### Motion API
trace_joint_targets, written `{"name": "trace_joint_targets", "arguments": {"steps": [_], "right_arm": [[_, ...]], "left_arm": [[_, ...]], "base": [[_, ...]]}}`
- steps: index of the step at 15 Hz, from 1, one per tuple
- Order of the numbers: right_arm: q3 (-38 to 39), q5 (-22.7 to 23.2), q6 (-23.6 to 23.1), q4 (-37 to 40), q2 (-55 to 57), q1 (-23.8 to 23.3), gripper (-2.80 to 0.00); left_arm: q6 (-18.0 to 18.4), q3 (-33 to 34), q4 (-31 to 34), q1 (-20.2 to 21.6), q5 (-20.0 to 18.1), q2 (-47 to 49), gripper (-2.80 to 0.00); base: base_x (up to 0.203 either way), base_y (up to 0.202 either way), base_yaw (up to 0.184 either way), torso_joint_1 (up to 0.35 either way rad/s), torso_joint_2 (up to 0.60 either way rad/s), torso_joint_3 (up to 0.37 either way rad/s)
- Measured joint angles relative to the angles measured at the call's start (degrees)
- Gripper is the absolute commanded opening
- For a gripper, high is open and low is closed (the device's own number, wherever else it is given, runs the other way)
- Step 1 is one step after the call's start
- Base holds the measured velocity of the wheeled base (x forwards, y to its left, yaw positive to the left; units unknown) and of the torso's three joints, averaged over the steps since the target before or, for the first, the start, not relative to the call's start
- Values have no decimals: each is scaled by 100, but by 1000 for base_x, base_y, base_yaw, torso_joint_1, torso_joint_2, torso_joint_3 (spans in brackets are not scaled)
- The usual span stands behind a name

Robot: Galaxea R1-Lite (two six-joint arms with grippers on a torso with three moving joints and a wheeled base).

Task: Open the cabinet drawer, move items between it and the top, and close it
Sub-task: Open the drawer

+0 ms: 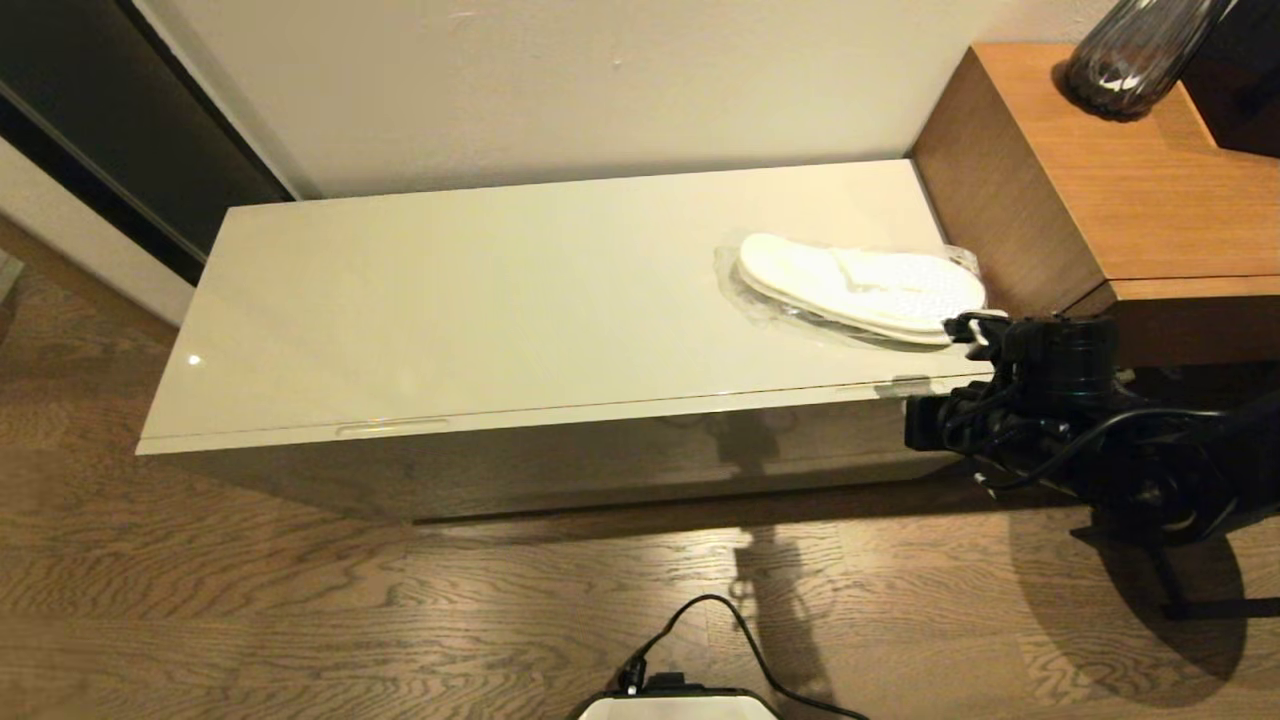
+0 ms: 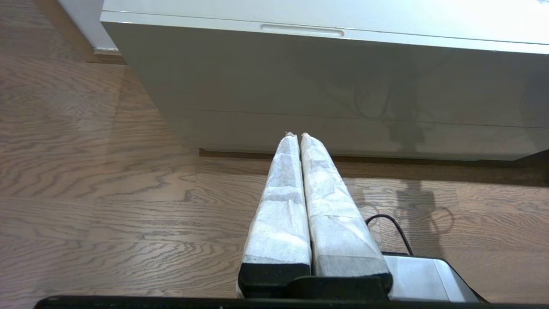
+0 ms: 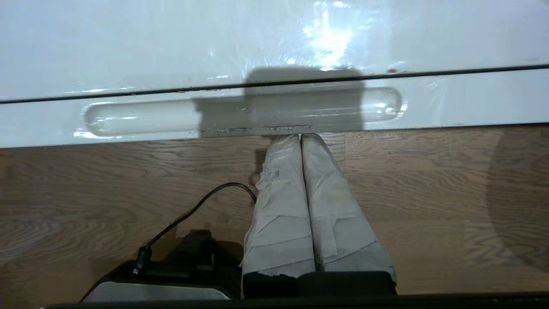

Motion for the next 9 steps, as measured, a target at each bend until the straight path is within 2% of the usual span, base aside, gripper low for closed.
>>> {"name": "trace_joint_targets", "arguments": {"steps": [5, 9], "right_arm": [[-769, -4, 55, 1143, -524, 16, -280], [-1179, -12, 172, 1379, -263, 16, -280]], "left_arm": [[1, 0, 0, -11, 1, 0, -280], [4, 0, -2, -6, 1, 0, -280]], "base": [[0, 0, 0, 0, 0, 0], [0, 0, 0, 0, 0, 0]]}}
